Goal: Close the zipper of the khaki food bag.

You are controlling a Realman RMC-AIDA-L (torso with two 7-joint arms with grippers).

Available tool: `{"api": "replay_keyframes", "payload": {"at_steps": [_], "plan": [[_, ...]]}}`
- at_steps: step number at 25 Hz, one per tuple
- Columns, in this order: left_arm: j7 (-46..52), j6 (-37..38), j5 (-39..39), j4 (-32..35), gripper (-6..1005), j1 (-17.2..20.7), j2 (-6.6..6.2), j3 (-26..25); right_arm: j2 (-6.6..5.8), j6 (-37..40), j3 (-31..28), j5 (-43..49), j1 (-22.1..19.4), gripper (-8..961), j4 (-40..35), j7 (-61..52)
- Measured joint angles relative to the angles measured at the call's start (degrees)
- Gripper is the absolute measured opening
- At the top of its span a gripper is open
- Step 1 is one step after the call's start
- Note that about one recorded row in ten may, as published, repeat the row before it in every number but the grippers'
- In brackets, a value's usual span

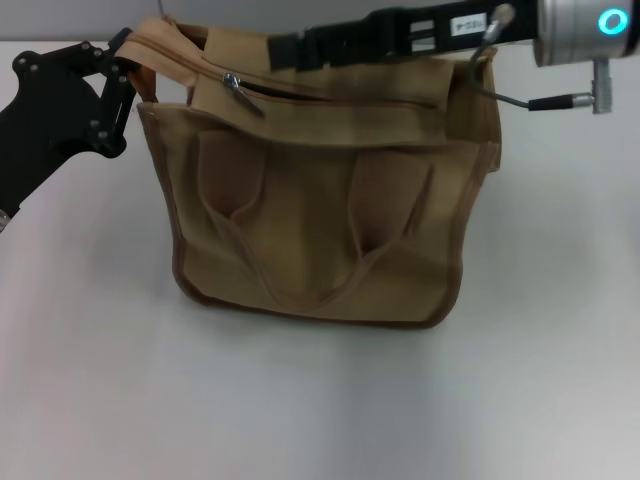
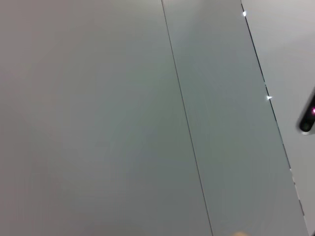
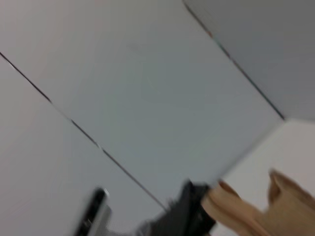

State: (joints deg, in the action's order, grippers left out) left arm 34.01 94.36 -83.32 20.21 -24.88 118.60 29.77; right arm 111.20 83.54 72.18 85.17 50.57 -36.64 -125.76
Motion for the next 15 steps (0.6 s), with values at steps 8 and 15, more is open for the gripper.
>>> {"api": "replay_keyframes", "payload": {"at_steps": [8, 15], "plan": [[0.0, 0.49, 0.0, 0.06, 20, 0.0, -0.03, 0.02, 1.07, -2.64, -0.05, 9.32, 5.45, 814, 0.35, -5.85], [0.0, 1.87, 0.0, 0.01, 20, 0.0, -0.04, 0.09, 1.91, -3.56, 0.37, 10.41, 7.39, 813, 1.01, -7.46]]}}
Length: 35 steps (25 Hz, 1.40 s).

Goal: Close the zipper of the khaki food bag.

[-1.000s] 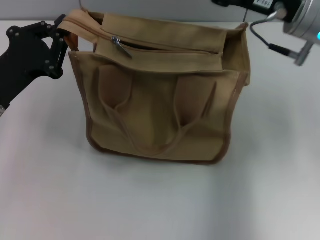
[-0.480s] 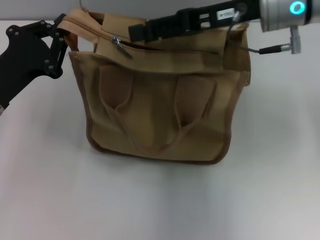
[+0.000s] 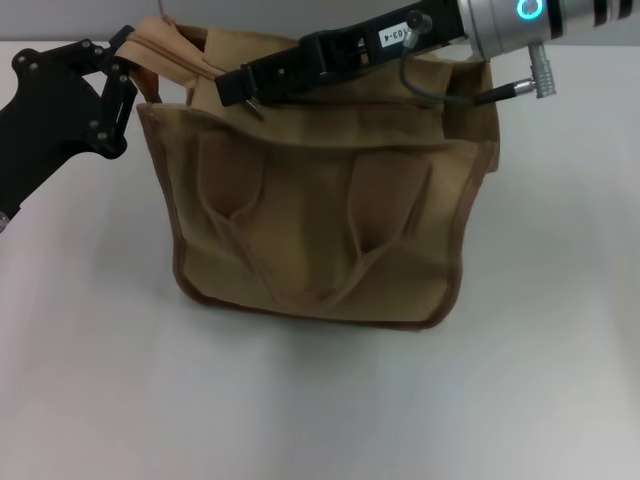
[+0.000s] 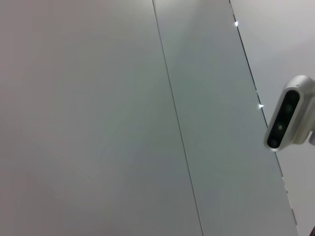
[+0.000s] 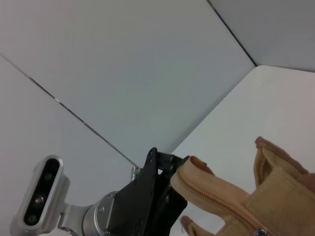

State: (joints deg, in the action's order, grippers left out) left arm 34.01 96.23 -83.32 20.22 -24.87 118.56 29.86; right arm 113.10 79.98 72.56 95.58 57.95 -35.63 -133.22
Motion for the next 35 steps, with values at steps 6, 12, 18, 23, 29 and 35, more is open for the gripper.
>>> {"api": "replay_keyframes", "payload": {"at_steps": [6, 12, 18, 23, 29, 35], "plan": [[0.0, 1.06, 0.0, 0.0, 19, -0.07, 0.0, 0.08, 0.46, -1.32, 0.02, 1.19, 0.16, 802, 0.04, -1.45], [0.0, 1.22, -0.27, -0.01, 20, -0.5, 0.07, 0.13, 1.08, -2.34, -0.06, 3.2, 0.43, 729, 0.04, -3.12], [0.0, 1.49, -0.42, -0.01, 20, -0.8, 0.09, 0.11, 1.31, -2.48, -0.1, 3.26, 0.64, 463, -0.02, -3.63], [0.04, 1.54, -0.44, -0.09, 19, -1.26, 0.09, 0.11, 1.41, -2.94, -0.02, 4.34, 0.76, 361, -0.67, -4.45], [0.47, 1.61, -0.5, -0.09, 19, -1.49, 0.09, 0.11, 1.86, -3.16, -0.02, 5.82, 1.2, 283, -0.77, -4.56], [0.51, 1.59, -0.52, -0.09, 19, -1.65, 0.09, 0.11, 2.11, -3.17, -0.01, 7.12, 1.64, 237, -0.78, -4.6]]}}
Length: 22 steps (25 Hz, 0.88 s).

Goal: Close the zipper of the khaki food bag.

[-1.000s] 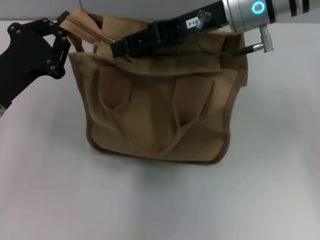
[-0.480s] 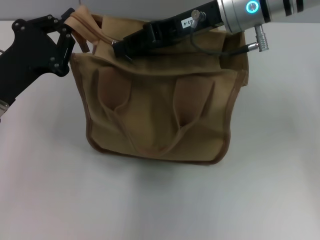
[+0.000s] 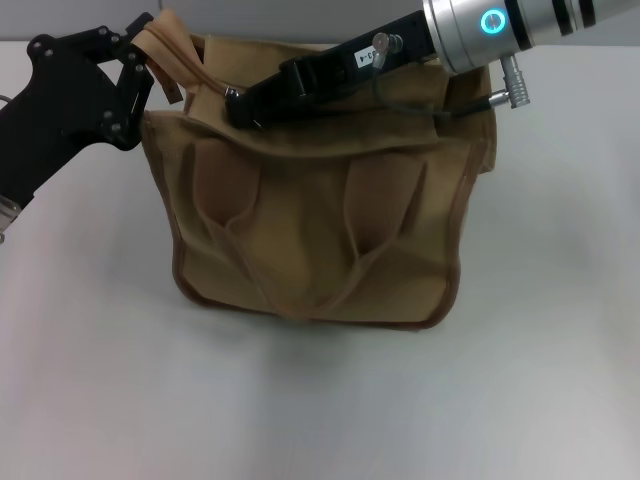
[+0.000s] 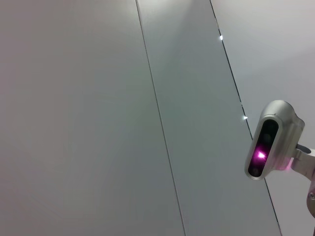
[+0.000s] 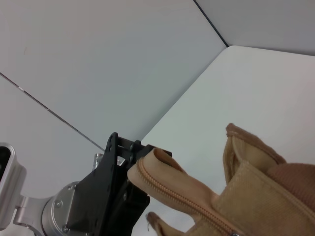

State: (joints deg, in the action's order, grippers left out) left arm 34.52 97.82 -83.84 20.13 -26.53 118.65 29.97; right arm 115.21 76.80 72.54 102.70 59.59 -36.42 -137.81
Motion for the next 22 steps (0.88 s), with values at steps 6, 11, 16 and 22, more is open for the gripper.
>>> {"api": "replay_keyframes", "payload": {"at_steps": [6, 11, 16, 22], "plan": [[0.02, -0.02, 0.13, 0.0, 19, -0.13, 0.0, 0.0, 0.02, 0.01, -0.33, 0.05, -0.39, 190, -0.39, 0.03], [0.02, -0.11, 0.13, 0.0, 19, -0.28, 0.0, 0.0, 0.02, 0.01, -0.39, 0.06, -0.68, 100, -0.84, 0.35], [0.09, -0.42, 0.17, 0.0, 20, -0.35, 0.0, 0.0, 0.02, 0.33, -0.41, 0.04, -1.38, 33, -1.44, 2.7], [0.11, -0.95, 0.36, 0.0, 20, -0.35, 0.0, -0.19, 0.81, 0.33, -0.87, -0.35, -5.07, 9, -5.54, 6.9]]}}
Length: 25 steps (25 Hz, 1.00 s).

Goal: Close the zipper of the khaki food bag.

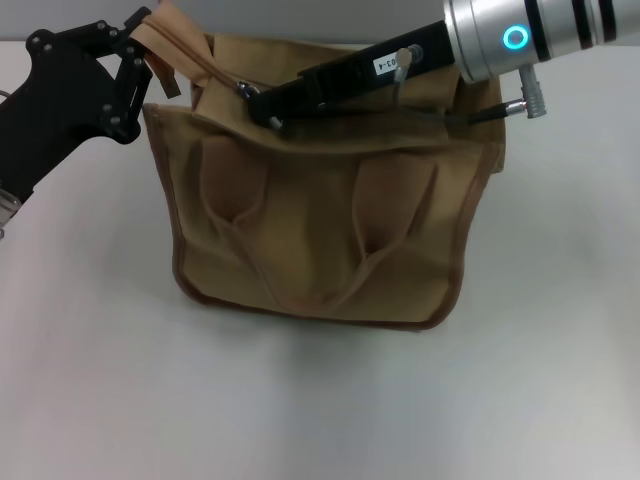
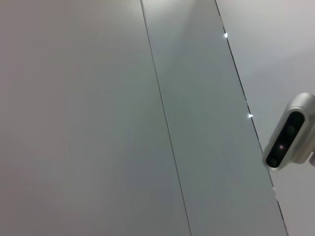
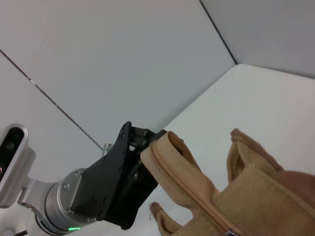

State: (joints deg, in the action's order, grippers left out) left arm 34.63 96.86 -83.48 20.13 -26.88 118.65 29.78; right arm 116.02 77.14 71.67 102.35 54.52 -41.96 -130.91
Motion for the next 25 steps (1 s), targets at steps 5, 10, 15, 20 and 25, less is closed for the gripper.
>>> {"api": "replay_keyframes", "payload": {"at_steps": [5, 10, 15, 20, 25], "plan": [[0.0, -0.19, 0.05, -0.05, 20, 0.18, 0.0, -0.18, 0.31, 0.24, -1.68, -0.26, -1.21, 9, -0.42, 2.55], [0.0, -0.27, 0.15, -0.09, 20, 0.51, 0.0, -0.32, 0.62, 0.38, -3.64, -0.37, -2.81, 10, -0.87, 6.1], [-0.05, -0.35, 0.16, -0.09, 19, 0.59, 0.0, -0.33, 0.61, 0.39, -3.95, -0.4, -3.2, 10, -0.92, 7.09], [-0.1, -0.45, 0.16, -0.09, 19, 0.6, 0.0, -0.33, 0.62, 0.39, -4.76, -0.41, -3.2, 9, -0.7, 7.85], [-0.1, -0.61, 0.16, -0.09, 19, 0.53, 0.0, -0.34, 0.65, 0.38, -5.33, -0.41, -3.21, 9, -0.57, 8.14]]}}
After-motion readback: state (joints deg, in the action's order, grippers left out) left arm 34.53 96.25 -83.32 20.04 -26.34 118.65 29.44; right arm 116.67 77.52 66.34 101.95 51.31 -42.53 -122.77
